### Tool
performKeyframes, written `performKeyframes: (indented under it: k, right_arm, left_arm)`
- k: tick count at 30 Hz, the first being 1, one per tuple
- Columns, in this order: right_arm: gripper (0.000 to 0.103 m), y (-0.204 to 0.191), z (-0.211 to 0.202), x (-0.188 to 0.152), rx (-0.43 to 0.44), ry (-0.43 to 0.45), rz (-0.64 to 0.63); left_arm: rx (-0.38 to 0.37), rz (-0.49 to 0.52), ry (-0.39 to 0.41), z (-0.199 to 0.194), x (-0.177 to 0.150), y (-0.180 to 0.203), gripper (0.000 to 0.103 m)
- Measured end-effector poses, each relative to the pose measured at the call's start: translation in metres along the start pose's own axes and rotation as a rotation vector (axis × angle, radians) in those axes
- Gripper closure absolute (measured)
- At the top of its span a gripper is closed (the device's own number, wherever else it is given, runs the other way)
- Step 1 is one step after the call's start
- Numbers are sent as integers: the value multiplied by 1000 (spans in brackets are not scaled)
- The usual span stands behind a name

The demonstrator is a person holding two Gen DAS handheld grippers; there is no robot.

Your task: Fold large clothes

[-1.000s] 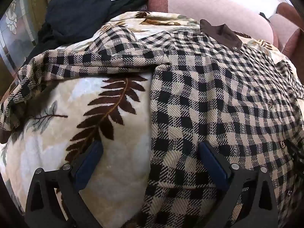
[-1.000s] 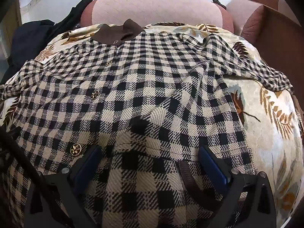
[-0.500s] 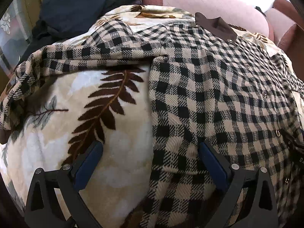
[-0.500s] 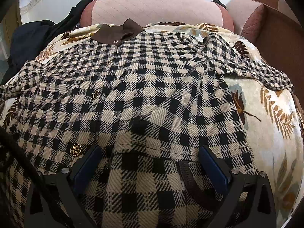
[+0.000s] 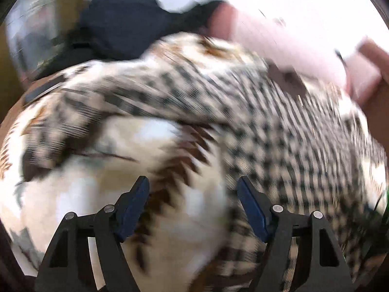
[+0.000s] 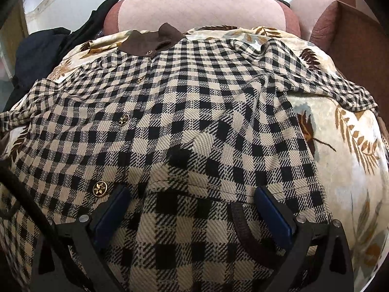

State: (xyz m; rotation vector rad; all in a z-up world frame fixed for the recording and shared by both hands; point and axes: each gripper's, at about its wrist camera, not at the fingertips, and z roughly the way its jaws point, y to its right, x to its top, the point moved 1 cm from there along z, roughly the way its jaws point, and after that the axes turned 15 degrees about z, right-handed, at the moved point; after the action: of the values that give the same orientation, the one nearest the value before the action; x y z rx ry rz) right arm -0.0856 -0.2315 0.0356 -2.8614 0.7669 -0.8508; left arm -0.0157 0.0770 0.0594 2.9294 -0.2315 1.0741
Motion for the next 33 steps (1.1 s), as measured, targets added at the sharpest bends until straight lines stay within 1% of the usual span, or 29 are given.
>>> performKeyframes:
  k: [2,5,6,7,10,12,13,14,15,16,17,19,21,24,25,27,30,31,32,33]
  right_arm:
    - [0,0,0,-1,0,1,0]
    - [0,1,0,1,-1,1,1]
    - [0,1,-1,1,-3,2,0]
    - [0,1,-1,1,-5,2,0]
    - [0,0,-1,1,-10,2,-3]
    - [0,0,-1,1,-11,3,-3]
    - [0,0,-1,1,-11,3,-3]
    - [0,0,-1,1,-12,3,-3]
    - [0,0,-1,0,-12,4,-3]
    - [0,0,0,1,-12,4,-4]
    - [0,0,0,1,-12,3,-4]
    - [0,0,0,1,-12,4,-4]
    - [0,0,0,1,-12,4,-5]
    - [0,1,0,0,-12,4,-4]
    - [0,1,0,0,-12,4,-4]
    - [0,1,0,0,-12,4,-4]
    - [0,1,0,0,-12,4,-4]
    - [0,0,0,0,-12,4,-4]
    - [0,1,0,0,-12,4,-4]
    - [0,1,0,0,-12,4,-4]
  left_arm:
    - [3,-79,36,-8,4,-31,27]
    - [-27,-205,27,-3,6,-77,27]
    - [-36,-258,33,1,6,-95,26]
    - [-44,-289,36,3,4,-107,26]
    - [-58,-368,7,20,4,-137,26]
    - [-43,-429,-25,33,5,-160,29]
    - [-31,-463,-23,36,6,-172,44]
    - [-21,-479,-24,37,7,-181,65]
    - [-9,-495,-35,40,9,-190,74]
    - [-2,-509,-38,42,13,-200,89]
    - [4,-512,-35,43,15,-205,96]
    - [76,-483,-20,36,27,-216,98]
    - [178,-417,34,20,46,-226,98]
    - [203,-376,82,-3,58,-227,97]
    - [210,-371,85,-10,56,-227,94]
    - [219,-354,90,-16,53,-226,92]
    - [230,-358,100,-24,38,-227,75]
    - [252,-374,106,-28,31,-229,55]
    - [273,-392,120,-33,26,-230,42]
    - [294,-426,151,-40,19,-237,41]
